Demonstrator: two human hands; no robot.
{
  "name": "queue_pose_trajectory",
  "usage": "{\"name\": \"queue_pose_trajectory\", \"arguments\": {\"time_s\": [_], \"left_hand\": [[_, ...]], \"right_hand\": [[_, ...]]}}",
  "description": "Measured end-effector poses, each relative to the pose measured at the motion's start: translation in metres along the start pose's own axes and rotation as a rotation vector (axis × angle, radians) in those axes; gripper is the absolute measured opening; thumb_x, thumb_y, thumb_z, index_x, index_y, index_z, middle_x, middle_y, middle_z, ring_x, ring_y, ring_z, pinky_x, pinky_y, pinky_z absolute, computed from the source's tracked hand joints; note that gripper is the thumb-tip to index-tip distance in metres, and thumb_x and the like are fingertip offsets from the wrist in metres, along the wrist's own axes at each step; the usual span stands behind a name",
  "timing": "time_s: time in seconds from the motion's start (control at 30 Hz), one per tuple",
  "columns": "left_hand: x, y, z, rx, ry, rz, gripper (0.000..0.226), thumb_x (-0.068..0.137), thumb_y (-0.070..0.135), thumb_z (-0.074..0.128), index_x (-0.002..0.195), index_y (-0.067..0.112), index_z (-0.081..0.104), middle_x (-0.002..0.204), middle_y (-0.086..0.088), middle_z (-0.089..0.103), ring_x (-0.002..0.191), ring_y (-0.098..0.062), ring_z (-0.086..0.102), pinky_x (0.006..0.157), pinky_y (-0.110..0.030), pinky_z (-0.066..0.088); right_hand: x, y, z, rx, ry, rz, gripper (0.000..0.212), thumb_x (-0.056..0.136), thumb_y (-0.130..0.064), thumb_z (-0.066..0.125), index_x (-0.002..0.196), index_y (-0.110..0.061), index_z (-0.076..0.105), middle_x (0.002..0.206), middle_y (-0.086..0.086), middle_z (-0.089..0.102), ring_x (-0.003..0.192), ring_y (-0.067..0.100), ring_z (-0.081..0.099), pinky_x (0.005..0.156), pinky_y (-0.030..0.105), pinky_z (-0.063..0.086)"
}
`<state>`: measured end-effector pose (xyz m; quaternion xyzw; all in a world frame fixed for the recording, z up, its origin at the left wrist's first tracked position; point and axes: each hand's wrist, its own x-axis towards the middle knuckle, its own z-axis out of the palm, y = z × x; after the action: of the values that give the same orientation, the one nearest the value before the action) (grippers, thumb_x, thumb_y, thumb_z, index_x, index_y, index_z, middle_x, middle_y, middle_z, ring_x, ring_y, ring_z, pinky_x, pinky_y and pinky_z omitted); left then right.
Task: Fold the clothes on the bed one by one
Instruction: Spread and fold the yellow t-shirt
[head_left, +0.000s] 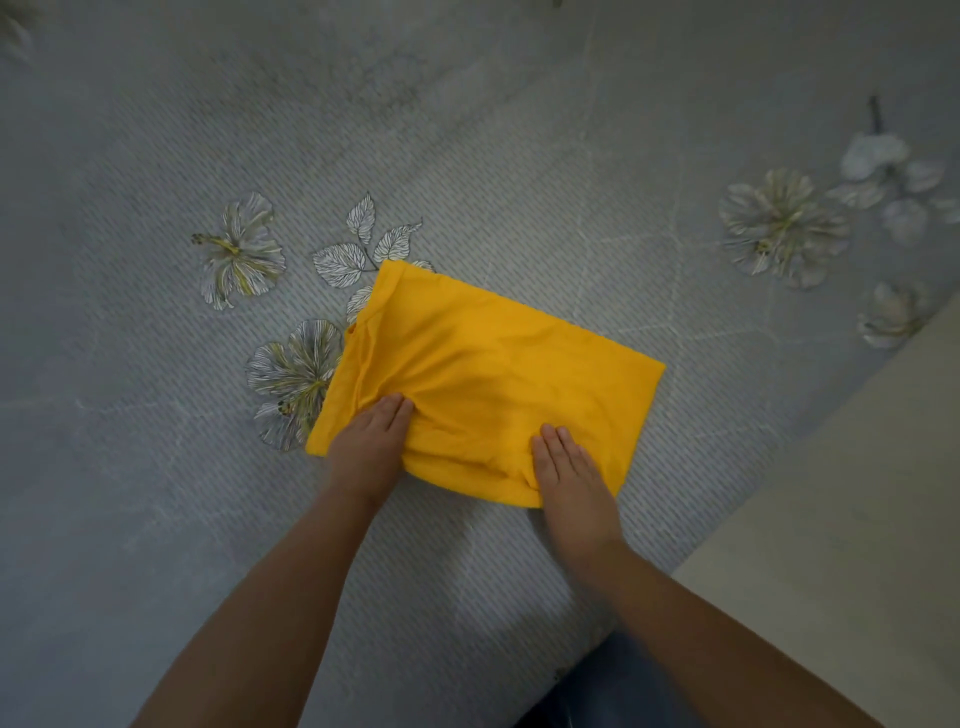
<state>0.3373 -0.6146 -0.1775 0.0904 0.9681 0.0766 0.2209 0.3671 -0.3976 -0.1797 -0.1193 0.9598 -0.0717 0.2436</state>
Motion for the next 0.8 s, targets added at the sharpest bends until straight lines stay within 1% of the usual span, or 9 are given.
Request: {"name": "queue_pose_trajectory", "arguments": {"time_s": [0.07, 0.13, 0.2, 0.33, 0.37, 0.4, 0.47, 0.53, 0.8], "left_hand": [[0.000, 0.008, -0.011, 0.034, 0.017, 0.026, 0.061, 0.038, -0.016, 0.084, 0.096, -0.016, 0.065, 0.094, -0.034, 0.065, 0.077, -0.047, 0.066, 0.051, -0.051, 0.052], [0.002, 0.022, -0.032, -0.067, 0.023, -0.024, 0.056, 0.068, -0.014, 0.068, 0.120, -0.017, 0.049, 0.124, -0.038, 0.048, 0.108, -0.049, 0.055, 0.081, -0.054, 0.049], [0.003, 0.034, -0.050, -0.047, 0.060, -0.070, 0.053, 0.088, -0.005, 0.047, 0.137, -0.009, 0.030, 0.144, -0.030, 0.028, 0.131, -0.039, 0.037, 0.100, -0.044, 0.039], [0.012, 0.071, -0.102, 0.001, 0.141, 0.054, 0.047, 0.061, -0.022, 0.056, 0.108, -0.021, 0.056, 0.110, -0.041, 0.055, 0.094, -0.053, 0.060, 0.066, -0.053, 0.053], [0.015, 0.082, -0.117, 0.035, 0.194, 0.078, 0.047, 0.061, -0.021, 0.055, 0.108, -0.021, 0.056, 0.110, -0.040, 0.056, 0.093, -0.052, 0.061, 0.067, -0.052, 0.053], [0.019, 0.093, -0.131, 0.047, 0.212, 0.090, 0.048, 0.069, -0.019, 0.050, 0.118, -0.018, 0.050, 0.121, -0.039, 0.050, 0.105, -0.049, 0.057, 0.081, -0.048, 0.051], [0.027, 0.116, -0.153, 0.074, 0.199, 0.091, 0.052, 0.090, -0.006, 0.035, 0.141, -0.005, 0.023, 0.148, -0.025, 0.022, 0.136, -0.033, 0.030, 0.109, -0.034, 0.025], [0.037, 0.143, -0.174, 0.168, 0.202, 0.103, 0.053, 0.096, 0.003, 0.027, 0.146, 0.003, 0.010, 0.154, -0.015, 0.009, 0.142, -0.023, 0.016, 0.112, -0.030, 0.012], [0.078, 0.359, -0.244, 0.393, 0.310, 0.287, 0.049, 0.099, 0.012, 0.025, 0.145, 0.003, 0.012, 0.154, -0.016, 0.009, 0.142, -0.025, 0.014, 0.113, -0.030, 0.012]], "right_hand": [[-0.002, 0.015, -0.013, -0.030, -0.126, -0.006, 0.061, 0.096, -0.009, 0.038, 0.145, -0.001, 0.004, 0.154, 0.018, 0.003, 0.143, 0.032, 0.007, 0.116, 0.037, 0.009], [-0.004, 0.028, -0.031, -0.017, -0.130, 0.020, 0.055, 0.100, -0.009, 0.023, 0.144, -0.005, -0.009, 0.155, 0.014, -0.009, 0.144, 0.027, -0.006, 0.116, 0.032, -0.001], [-0.007, 0.038, -0.055, -0.005, -0.043, 0.042, 0.054, 0.099, -0.004, 0.021, 0.143, -0.003, -0.010, 0.154, 0.017, -0.009, 0.143, 0.028, -0.006, 0.116, 0.031, -0.002], [-0.015, 0.061, -0.113, -0.008, 0.091, 0.067, 0.059, 0.095, 0.005, 0.025, 0.143, 0.001, -0.008, 0.154, 0.018, -0.006, 0.144, 0.028, -0.004, 0.116, 0.029, -0.003], [-0.019, 0.070, -0.126, -0.006, 0.118, 0.080, 0.060, 0.094, 0.005, 0.026, 0.144, 0.000, -0.008, 0.154, 0.017, -0.006, 0.144, 0.027, -0.004, 0.115, 0.029, -0.003], [-0.023, 0.079, -0.138, 0.001, 0.146, 0.094, 0.060, 0.094, 0.005, 0.026, 0.144, 0.000, -0.007, 0.155, 0.016, -0.006, 0.144, 0.026, -0.004, 0.115, 0.028, -0.003], [-0.035, 0.097, -0.163, 0.012, 0.195, 0.115, 0.061, 0.093, 0.004, 0.027, 0.145, -0.001, -0.006, 0.155, 0.015, -0.005, 0.144, 0.025, -0.003, 0.115, 0.028, -0.002], [-0.047, 0.119, -0.188, 0.039, 0.241, 0.139, 0.064, 0.092, 0.005, 0.030, 0.145, -0.002, -0.005, 0.155, 0.014, -0.005, 0.144, 0.024, -0.004, 0.115, 0.028, 0.000], [-0.142, 0.288, -0.275, 0.073, 0.408, 0.309, 0.066, 0.090, 0.008, 0.031, 0.145, 0.000, -0.004, 0.155, 0.015, -0.003, 0.144, 0.025, -0.002, 0.115, 0.030, 0.002]]}}
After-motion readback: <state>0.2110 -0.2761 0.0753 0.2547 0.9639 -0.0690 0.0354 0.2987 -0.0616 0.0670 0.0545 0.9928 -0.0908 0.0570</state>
